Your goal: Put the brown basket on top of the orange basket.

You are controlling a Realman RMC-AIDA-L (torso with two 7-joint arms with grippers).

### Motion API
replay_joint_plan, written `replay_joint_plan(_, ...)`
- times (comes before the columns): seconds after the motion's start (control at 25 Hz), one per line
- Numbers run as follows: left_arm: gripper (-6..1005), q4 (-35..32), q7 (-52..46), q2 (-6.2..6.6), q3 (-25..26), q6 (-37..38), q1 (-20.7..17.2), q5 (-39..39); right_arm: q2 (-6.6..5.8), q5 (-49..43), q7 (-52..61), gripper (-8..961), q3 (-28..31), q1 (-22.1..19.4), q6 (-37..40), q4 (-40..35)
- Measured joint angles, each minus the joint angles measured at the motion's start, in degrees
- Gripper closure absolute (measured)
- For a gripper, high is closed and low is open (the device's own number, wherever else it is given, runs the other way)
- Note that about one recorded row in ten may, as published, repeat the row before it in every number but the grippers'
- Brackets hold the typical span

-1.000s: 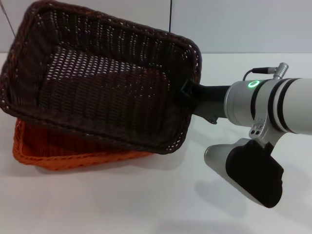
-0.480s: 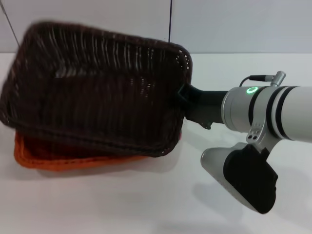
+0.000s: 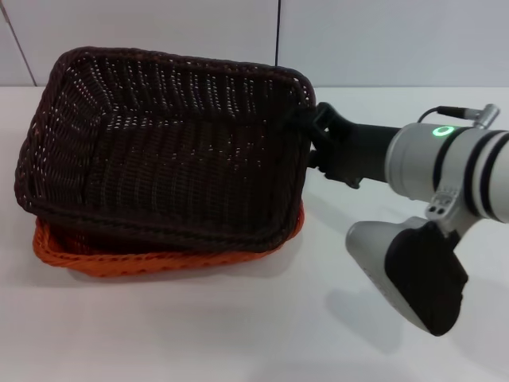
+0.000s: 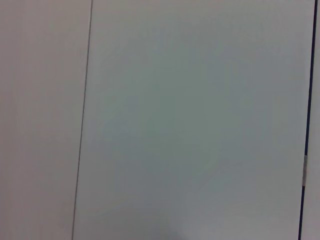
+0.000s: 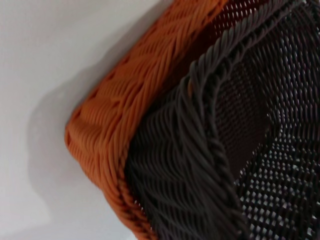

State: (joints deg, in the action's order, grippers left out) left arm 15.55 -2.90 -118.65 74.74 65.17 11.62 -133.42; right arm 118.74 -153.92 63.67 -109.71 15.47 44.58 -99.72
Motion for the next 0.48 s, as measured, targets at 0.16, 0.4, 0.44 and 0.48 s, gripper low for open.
replay_joint_plan(0.16,198,0.0,0.0,0.11,0.29,-0.53,0.42,0.0,-0.05,-0.92,-0.03,335,-0.39,-3.9,0.31,-3.09)
replay_joint_plan(0.4,198,-0.32,0.06,0.19,0.37,-1.13,1.29,0.0,0.0,-1.78,-0.37,268,-1.76,-8.08,-0.12,-5.88)
replay_joint_plan(0.44,198,-0.36,0.07,0.22,0.36,-1.17,1.34,-0.01,0.06,-1.98,-0.39,268,-2.1,-8.86,-0.39,-6.39)
replay_joint_plan(0.48,198,-0.4,0.09,0.24,0.33,-1.22,1.36,-0.01,0.12,-2.13,-0.43,268,-2.51,-9.73,-0.82,-7.0)
